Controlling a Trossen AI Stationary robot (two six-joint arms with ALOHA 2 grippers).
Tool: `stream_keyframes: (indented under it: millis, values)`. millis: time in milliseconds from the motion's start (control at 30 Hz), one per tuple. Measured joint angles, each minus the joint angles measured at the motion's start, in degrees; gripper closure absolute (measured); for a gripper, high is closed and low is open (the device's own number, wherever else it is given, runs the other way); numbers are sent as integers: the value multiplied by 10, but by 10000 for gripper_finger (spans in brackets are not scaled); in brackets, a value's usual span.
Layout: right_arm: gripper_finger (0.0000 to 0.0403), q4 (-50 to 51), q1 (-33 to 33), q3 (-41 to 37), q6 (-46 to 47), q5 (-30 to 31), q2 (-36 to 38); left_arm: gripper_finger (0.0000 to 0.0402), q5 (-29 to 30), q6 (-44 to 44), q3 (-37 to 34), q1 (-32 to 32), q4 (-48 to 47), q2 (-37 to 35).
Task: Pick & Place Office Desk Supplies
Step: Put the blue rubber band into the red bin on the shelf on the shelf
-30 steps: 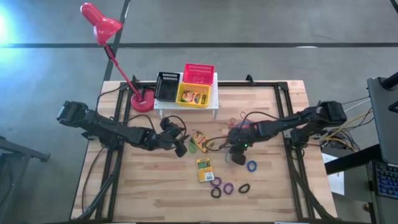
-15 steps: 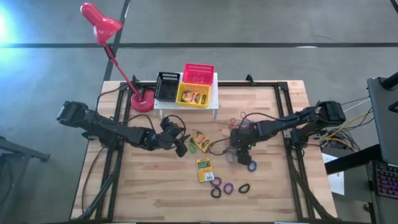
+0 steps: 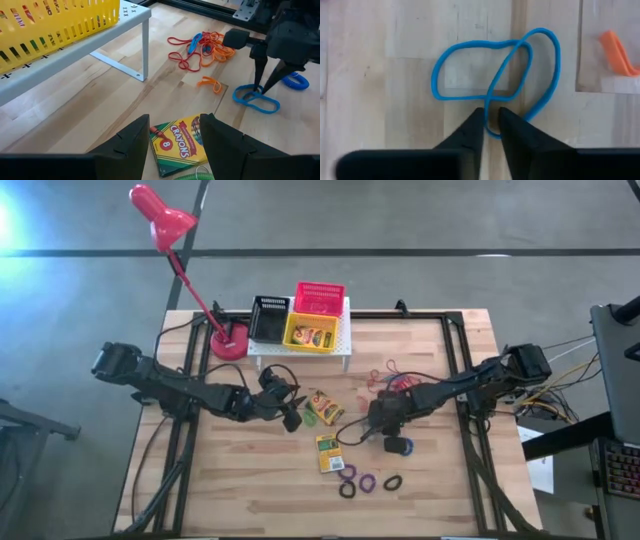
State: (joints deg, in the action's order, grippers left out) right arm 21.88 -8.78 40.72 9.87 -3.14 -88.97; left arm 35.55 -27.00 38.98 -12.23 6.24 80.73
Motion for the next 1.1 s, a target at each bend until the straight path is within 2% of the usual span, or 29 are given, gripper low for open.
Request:
stream_keyframes:
  millis: [67,333,567,667,867,1100]
  values:
    - [384,26,0,9,-1,-9,17,222,0,1,0,0,0,0]
    - [394,78,5,86,-25,-9,98,222,0,1,0,0,5,0]
    - [394,64,53,197,-117,103,124,222,-2,1,4,-3,-3,-2]
    - [394,50,101,254,-185,108,104,222,-9,1,6,-13,-5,-11]
    - [394,21,217,378,-290,104,14,222,-6,-9,4,-38,-42,-53]
    - [394,35,315,524,-316,103,-122,222,34,-65,3,-75,-141,-102]
